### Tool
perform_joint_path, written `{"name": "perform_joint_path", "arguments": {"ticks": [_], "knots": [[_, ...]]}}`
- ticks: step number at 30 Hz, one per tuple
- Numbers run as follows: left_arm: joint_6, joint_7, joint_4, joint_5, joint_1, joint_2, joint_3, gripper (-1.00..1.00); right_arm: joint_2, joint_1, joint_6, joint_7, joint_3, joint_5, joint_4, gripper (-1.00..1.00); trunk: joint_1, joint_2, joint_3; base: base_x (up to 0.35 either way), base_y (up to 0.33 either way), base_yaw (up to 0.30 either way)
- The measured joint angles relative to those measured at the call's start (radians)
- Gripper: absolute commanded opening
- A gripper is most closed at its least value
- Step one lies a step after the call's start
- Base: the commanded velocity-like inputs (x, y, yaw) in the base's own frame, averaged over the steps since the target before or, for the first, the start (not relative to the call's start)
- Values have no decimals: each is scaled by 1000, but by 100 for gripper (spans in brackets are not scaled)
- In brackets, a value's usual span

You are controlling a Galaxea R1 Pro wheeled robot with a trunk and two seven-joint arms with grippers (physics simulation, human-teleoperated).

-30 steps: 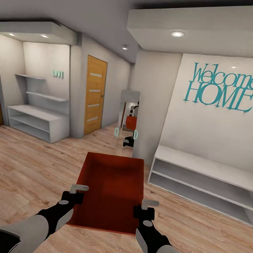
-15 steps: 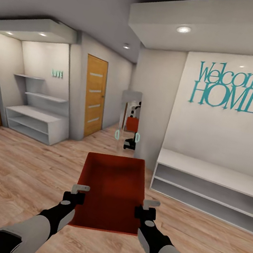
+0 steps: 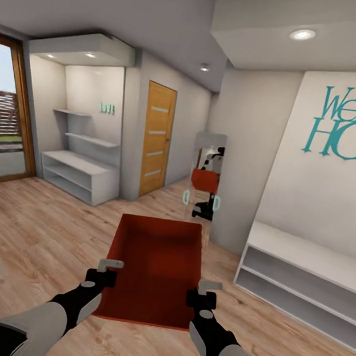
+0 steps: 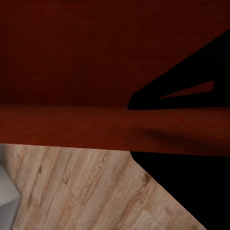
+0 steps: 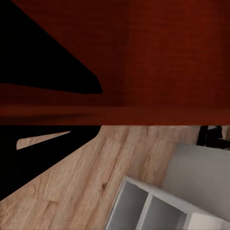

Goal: Move the two storage containers from the living room to the garage. In the garage, place one container on the floor and stack the other container on top of it (either order is fine).

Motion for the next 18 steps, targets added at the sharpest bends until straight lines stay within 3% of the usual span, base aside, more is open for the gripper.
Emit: {"name": "perform_joint_path", "arguments": {"ticks": [9,14,18], "knots": [[4,28,0,-8,0,-20,1,-100,-19,0,0,29,-9,-1,0,-100,0,0,0,324,0,249],[-1,-9,0,2,0,6,0,-100,6,1,1,-10,1,3,0,-100,0,0,0,324,0,29],[0,1,0,-1,0,-1,0,-100,-1,0,0,1,-1,1,0,-100,0,0,0,324,0,2]]}}
